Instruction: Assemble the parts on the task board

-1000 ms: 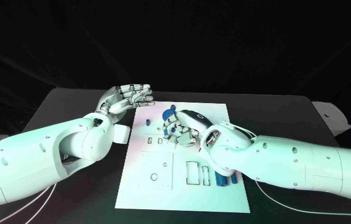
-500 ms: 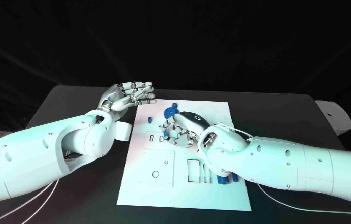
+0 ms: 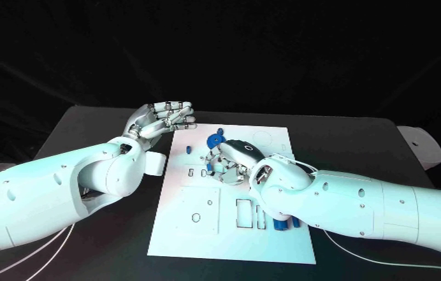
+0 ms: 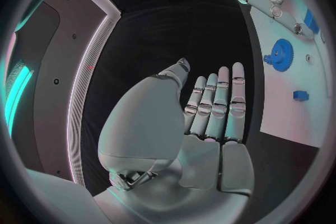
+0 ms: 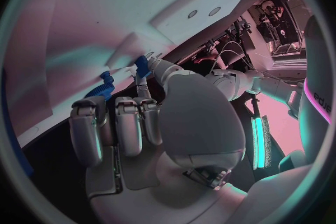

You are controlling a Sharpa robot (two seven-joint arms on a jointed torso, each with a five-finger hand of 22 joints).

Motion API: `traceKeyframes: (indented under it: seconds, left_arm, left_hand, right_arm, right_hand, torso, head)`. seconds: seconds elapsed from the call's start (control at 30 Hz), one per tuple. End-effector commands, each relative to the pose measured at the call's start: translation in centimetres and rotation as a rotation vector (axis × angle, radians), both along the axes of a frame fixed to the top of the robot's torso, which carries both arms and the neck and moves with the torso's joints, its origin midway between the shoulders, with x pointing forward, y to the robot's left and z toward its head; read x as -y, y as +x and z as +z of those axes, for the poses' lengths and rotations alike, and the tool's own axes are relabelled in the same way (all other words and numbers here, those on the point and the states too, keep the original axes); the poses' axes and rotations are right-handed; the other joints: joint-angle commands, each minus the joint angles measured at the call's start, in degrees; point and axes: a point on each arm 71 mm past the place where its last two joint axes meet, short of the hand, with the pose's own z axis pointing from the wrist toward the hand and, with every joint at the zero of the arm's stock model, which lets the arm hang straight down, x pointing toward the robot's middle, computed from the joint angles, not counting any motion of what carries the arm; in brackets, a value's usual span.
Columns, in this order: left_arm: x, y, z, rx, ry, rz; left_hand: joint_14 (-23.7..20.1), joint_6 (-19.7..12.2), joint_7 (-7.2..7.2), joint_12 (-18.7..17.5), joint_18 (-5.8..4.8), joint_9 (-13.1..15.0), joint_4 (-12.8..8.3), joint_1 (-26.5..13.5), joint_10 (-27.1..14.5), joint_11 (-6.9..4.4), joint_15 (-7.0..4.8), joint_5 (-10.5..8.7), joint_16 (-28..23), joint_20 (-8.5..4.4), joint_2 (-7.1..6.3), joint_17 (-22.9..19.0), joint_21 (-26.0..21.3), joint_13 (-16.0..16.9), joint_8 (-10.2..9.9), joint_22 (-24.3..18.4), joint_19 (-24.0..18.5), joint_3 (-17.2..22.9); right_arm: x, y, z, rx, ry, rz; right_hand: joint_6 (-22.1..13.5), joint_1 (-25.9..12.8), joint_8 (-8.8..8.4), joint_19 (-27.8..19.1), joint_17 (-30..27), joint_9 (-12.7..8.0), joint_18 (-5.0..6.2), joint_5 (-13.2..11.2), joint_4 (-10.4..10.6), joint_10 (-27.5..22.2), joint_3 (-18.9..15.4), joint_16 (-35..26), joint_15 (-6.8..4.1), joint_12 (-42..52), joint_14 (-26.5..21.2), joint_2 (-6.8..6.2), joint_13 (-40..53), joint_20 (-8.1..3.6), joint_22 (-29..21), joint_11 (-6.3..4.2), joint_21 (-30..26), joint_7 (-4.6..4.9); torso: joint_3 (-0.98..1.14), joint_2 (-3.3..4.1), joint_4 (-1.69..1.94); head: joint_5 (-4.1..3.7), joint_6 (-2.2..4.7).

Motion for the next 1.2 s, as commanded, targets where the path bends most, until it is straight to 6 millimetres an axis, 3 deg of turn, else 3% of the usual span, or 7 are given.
traceKeyframes:
  seconds: [0.03, 0.77, 1.2]
  left_arm:
    - [0.20, -0.04, 0.15, 0.008, -0.010, -0.019]
    - [0.08, -0.02, 0.14, 0.008, -0.009, -0.015]
    - [0.02, -0.01, 0.14, 0.007, -0.007, -0.012]
  left_hand:
    - [0.3, 0.3, 1.89, -0.2, 0.31, -0.1, 0.1, -0.6, 0.5, 0.10, 0.02, 0.03, -0.2, 0.16, -0.01, 0.1, -0.3, 0.0, -0.2, -0.1, 0.4, 0.4]
    - [0.3, 0.3, 1.88, -0.4, 0.32, -0.1, 0.1, -0.7, 0.6, 0.09, 0.02, 0.03, -0.3, 0.17, -0.04, 0.1, -0.4, 0.0, -0.3, -0.2, 0.4, 0.4]
    - [0.3, 0.3, 1.88, -0.4, 0.32, -0.1, 0.1, -0.7, 0.6, 0.09, 0.02, 0.03, -0.3, 0.17, -0.04, 0.1, -0.4, 0.0, -0.3, -0.2, 0.4, 0.4]
  right_arm:
    - [-0.07, -0.16, -0.55, -0.016, -0.046, 0.010]
    - [0.02, -0.29, -1.04, -0.047, -0.083, 0.022]
    - [0.17, -0.23, -1.24, -0.046, -0.118, 0.009]
  right_hand:
    - [1.1, -0.2, 1.98, 6.2, 15.1, 1.7, -0.82, 0.0, -0.4, 5.8, -0.1, 0.2, -0.46, 0.2, 6.0, 0.15, 14.8, -0.39, 15.1, -0.34, 0.3, -0.88]
    - [1.0, -0.5, 2.08, 6.2, 15.1, 1.8, -0.82, -0.4, -0.3, 5.8, -0.2, 0.2, -0.49, 0.2, 6.0, -0.06, 14.8, -0.44, 15.1, -0.38, 0.3, -0.91]
    - [0.7, -1.8, 2.15, 6.2, 15.1, 1.8, -0.82, -2.0, 0.0, 5.6, -0.7, 0.2, -0.50, -0.2, 6.0, -0.83, 14.6, -0.51, 15.1, -0.34, 0.3, -0.85]
  torso:
    - [-0.01, 0.02, -0.06]
    - [0.00, 0.01, -0.03]
    - [0.00, 0.01, -0.03]
  head:
    - [-0.03, -0.03]
    - [0.00, -0.40]
    - [-0.01, -0.48]
